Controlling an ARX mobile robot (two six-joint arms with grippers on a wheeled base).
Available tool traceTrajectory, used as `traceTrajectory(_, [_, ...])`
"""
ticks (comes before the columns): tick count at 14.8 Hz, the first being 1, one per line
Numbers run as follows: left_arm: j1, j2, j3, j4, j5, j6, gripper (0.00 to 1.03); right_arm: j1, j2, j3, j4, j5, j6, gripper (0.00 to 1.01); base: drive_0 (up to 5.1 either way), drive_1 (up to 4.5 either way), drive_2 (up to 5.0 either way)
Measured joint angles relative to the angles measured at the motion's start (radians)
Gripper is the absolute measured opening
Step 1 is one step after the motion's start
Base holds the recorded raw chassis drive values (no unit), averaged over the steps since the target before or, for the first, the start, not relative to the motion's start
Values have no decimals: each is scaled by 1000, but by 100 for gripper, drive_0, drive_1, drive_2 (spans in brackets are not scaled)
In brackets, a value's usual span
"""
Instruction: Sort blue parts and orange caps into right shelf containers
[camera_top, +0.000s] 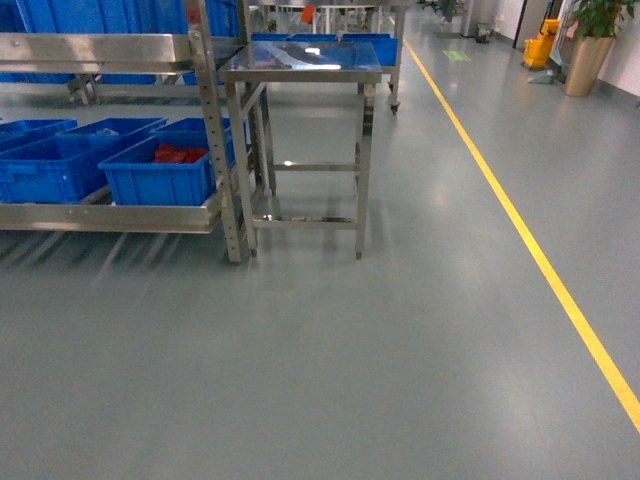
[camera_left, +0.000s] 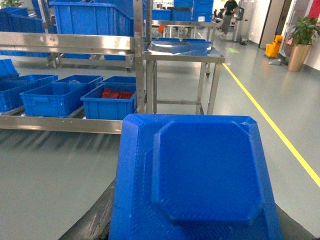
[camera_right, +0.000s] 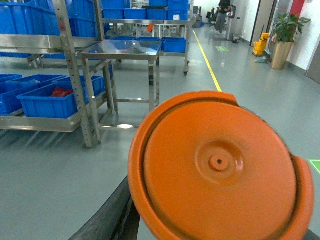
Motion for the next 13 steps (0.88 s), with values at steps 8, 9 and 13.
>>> traceTrajectory(8, [0, 0, 0, -7, 0, 0, 43, 0, 0, 0, -6, 0, 0, 45, -4, 427, -434])
traceTrajectory(9, [0, 0, 0, 3, 0, 0, 43, 0, 0, 0, 0, 0, 0, 45, 2, 433, -428])
traceTrajectory(13, [0, 0, 0, -5, 0, 0, 43, 0, 0, 0, -5, 0, 0, 45, 7, 438, -423])
